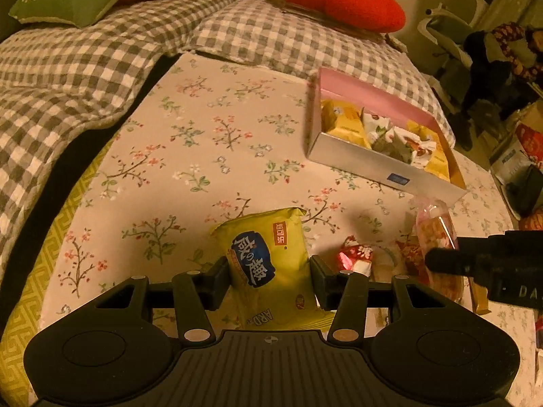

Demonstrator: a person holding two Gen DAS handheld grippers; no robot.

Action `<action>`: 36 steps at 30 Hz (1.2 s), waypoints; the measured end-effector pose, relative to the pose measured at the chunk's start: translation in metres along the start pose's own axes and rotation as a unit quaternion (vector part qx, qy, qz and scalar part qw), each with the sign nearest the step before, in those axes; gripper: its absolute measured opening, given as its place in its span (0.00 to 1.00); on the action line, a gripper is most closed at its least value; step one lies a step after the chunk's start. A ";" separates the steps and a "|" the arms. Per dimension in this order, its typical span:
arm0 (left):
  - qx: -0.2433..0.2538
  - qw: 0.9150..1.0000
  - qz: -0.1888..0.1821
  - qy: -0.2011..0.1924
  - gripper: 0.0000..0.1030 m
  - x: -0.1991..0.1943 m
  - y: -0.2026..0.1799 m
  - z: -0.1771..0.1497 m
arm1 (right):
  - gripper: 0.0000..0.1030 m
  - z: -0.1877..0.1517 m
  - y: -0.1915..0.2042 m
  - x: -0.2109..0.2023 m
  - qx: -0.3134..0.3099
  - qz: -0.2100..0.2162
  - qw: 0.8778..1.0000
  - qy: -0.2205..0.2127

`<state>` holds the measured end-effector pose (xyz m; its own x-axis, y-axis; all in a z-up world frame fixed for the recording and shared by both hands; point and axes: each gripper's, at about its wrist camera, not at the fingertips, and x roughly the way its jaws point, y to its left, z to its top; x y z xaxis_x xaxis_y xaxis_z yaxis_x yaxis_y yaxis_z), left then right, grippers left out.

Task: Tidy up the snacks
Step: 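Lift the yellow chip bag with the left gripper while the right gripper lifts the pink cake pack, then lower the yellow chip bag into the silver box while the right gripper drops the pink cake pack in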

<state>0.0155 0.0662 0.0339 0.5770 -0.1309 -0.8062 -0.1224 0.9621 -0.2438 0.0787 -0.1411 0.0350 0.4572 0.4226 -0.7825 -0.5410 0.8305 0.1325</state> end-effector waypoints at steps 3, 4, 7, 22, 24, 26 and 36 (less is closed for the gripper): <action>0.003 1.000 -0.004 -0.001 0.46 0.000 -0.004 0.004 | 0.28 0.003 -0.007 -0.005 0.021 -0.001 1.000 -0.009; 0.004 1.000 -0.007 -0.002 0.46 -0.001 -0.005 0.005 | 0.28 0.003 -0.009 -0.007 0.027 -0.002 1.000 -0.012; 0.011 1.000 -0.009 -0.006 0.46 -0.003 -0.011 0.010 | 0.28 0.006 -0.018 -0.011 0.049 -0.005 0.999 -0.020; 0.017 0.999 -0.034 -0.013 0.46 -0.006 -0.045 0.053 | 0.28 0.018 -0.084 -0.039 0.164 -0.038 0.983 -0.076; 0.015 0.999 -0.038 -0.011 0.46 -0.004 -0.049 0.065 | 0.28 0.019 -0.093 -0.042 0.180 -0.043 0.979 -0.083; 0.018 0.999 -0.042 -0.016 0.46 -0.003 -0.054 0.081 | 0.28 0.020 -0.099 -0.044 0.191 -0.048 0.977 -0.085; 0.045 0.996 -0.073 -0.031 0.46 0.025 -0.089 0.143 | 0.28 0.050 -0.128 -0.036 0.219 -0.051 0.970 -0.088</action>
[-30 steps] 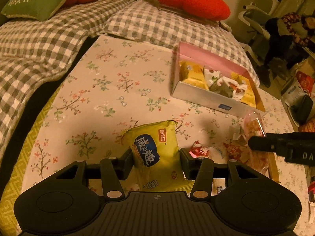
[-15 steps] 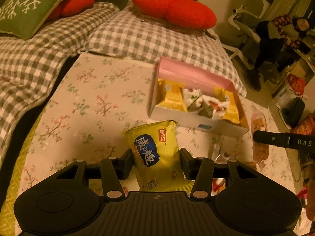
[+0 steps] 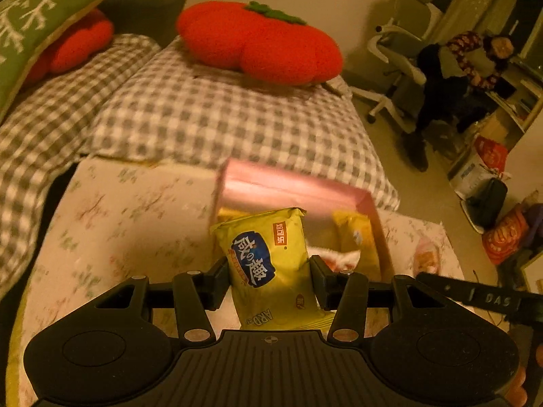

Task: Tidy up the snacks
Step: 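Lower the yellow chip bag into the silver box while the right gripper drops the pink cake pack in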

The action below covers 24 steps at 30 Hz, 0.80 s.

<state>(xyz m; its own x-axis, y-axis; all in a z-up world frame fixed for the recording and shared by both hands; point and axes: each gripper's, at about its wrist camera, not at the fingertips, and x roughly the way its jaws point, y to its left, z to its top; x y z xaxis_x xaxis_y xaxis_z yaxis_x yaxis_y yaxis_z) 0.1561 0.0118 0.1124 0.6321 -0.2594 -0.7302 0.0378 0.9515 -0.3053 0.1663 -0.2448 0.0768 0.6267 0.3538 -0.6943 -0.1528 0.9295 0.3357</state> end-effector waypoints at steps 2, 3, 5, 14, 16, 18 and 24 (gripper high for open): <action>0.003 1.000 -0.005 0.000 0.46 0.012 -0.003 0.008 | 0.28 0.007 -0.003 0.009 0.005 -0.003 1.000 0.004; 0.004 1.000 -0.007 0.002 0.46 0.017 -0.004 0.012 | 0.28 0.010 -0.004 0.012 0.007 -0.003 1.000 0.006; -0.001 1.000 -0.017 0.000 0.46 0.029 -0.004 0.019 | 0.28 0.019 -0.007 0.020 0.020 -0.002 1.000 0.005; 0.001 0.999 -0.042 -0.020 0.46 0.087 -0.005 0.048 | 0.28 0.044 -0.011 0.058 0.041 0.000 0.999 -0.026; 0.012 0.999 -0.042 -0.023 0.46 0.100 -0.007 0.051 | 0.28 0.047 -0.011 0.067 0.046 0.005 0.998 -0.033; 0.016 0.999 -0.045 -0.023 0.46 0.112 -0.007 0.052 | 0.28 0.049 -0.012 0.077 0.052 0.016 0.998 -0.035; 0.010 0.998 -0.060 -0.017 0.46 0.141 -0.005 0.049 | 0.28 0.051 -0.013 0.097 0.066 0.042 0.996 -0.040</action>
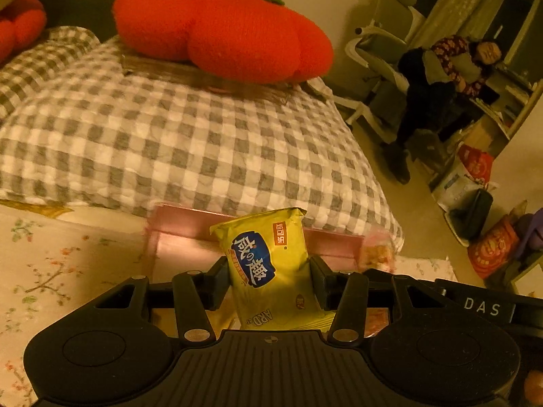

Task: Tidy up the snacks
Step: 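Lower the yellow chip bag into the silver box while the right gripper drops the pink cake pack in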

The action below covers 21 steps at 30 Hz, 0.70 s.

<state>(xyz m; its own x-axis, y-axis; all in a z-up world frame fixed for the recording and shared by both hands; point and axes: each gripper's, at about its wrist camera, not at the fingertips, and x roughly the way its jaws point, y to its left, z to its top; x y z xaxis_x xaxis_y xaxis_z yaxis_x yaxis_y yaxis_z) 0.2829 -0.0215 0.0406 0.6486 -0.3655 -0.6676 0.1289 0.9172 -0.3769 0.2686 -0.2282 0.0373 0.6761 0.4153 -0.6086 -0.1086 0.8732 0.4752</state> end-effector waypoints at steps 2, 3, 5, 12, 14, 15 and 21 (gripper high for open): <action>0.004 1.000 0.002 0.002 0.46 0.008 0.000 -0.002 | 0.28 -0.001 0.000 0.005 0.003 0.005 1.000 0.004; 0.004 1.000 0.003 0.003 0.46 0.010 0.001 -0.002 | 0.28 0.000 0.000 0.007 0.004 0.006 1.000 0.005; 0.003 1.000 -0.002 0.005 0.46 0.014 0.001 -0.004 | 0.28 0.000 0.001 0.011 0.005 0.006 1.000 0.009; 0.013 1.000 -0.001 0.007 0.46 0.025 -0.002 -0.007 | 0.28 0.001 -0.001 0.020 0.015 0.010 1.000 0.016; 0.008 1.000 -0.002 0.013 0.46 0.027 0.001 -0.010 | 0.28 -0.001 -0.003 0.023 0.018 0.014 1.000 0.021; 0.006 1.000 -0.003 0.017 0.47 0.028 0.002 -0.011 | 0.28 -0.002 -0.004 0.025 0.020 0.013 0.999 0.025; 0.012 1.000 -0.001 0.005 0.61 0.015 0.004 -0.008 | 0.39 -0.003 -0.002 0.017 0.024 0.000 1.000 0.017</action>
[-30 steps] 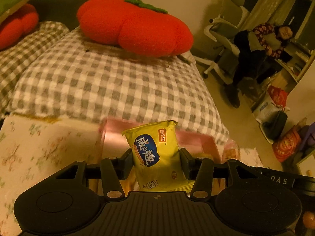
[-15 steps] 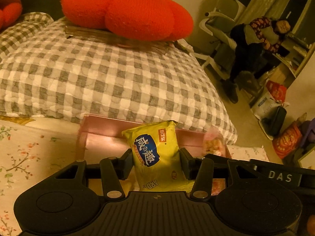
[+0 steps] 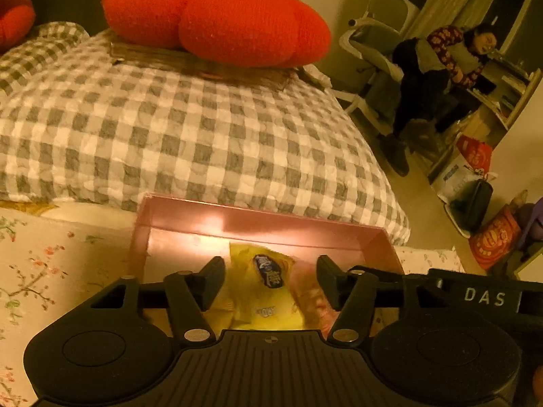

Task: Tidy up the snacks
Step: 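Lower the yellow chip bag into the silver box while the right gripper drops the pink cake pack in, then move both grippers back to the loose snacks beside the box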

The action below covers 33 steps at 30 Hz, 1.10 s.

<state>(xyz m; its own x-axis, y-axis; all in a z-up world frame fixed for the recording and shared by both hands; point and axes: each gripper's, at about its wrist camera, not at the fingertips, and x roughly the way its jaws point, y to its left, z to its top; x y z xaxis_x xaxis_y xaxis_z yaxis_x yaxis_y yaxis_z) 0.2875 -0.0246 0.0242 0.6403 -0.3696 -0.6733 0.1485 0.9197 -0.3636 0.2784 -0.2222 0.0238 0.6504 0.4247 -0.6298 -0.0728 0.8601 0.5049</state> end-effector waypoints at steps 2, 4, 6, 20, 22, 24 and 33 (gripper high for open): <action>-0.002 1.000 -0.001 -0.002 0.62 -0.006 0.000 0.002 | 0.39 0.001 0.001 -0.004 -0.001 -0.004 1.000 -0.004; -0.008 1.000 0.001 -0.002 0.62 -0.013 0.002 0.003 | 0.39 0.001 0.003 -0.008 -0.004 -0.006 1.000 -0.002; -0.012 1.000 0.001 -0.001 0.62 -0.022 0.002 0.003 | 0.39 0.000 0.005 -0.013 -0.010 -0.011 1.000 -0.004; 0.013 0.997 0.061 0.044 0.70 -0.094 -0.009 -0.036 | 0.49 -0.033 0.024 -0.057 -0.014 -0.035 0.998 0.043; 0.011 0.997 0.063 0.052 0.70 -0.103 -0.010 -0.045 | 0.49 -0.041 0.026 -0.062 -0.014 -0.042 0.998 0.054; 0.012 0.996 0.069 0.055 0.71 -0.113 -0.013 -0.054 | 0.49 -0.049 0.029 -0.069 -0.017 -0.047 0.997 0.061; 0.017 0.992 0.107 0.066 0.74 -0.154 -0.024 -0.099 | 0.52 -0.085 0.040 -0.107 -0.047 -0.064 0.995 0.067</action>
<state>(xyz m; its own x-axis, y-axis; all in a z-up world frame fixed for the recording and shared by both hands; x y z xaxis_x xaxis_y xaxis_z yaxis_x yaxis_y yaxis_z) 0.1106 -0.0029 0.0736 0.5568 -0.1778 -0.8114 0.0467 0.9820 -0.1832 0.1416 -0.2088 0.0612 0.5534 0.3388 -0.7609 -0.0711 0.9294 0.3621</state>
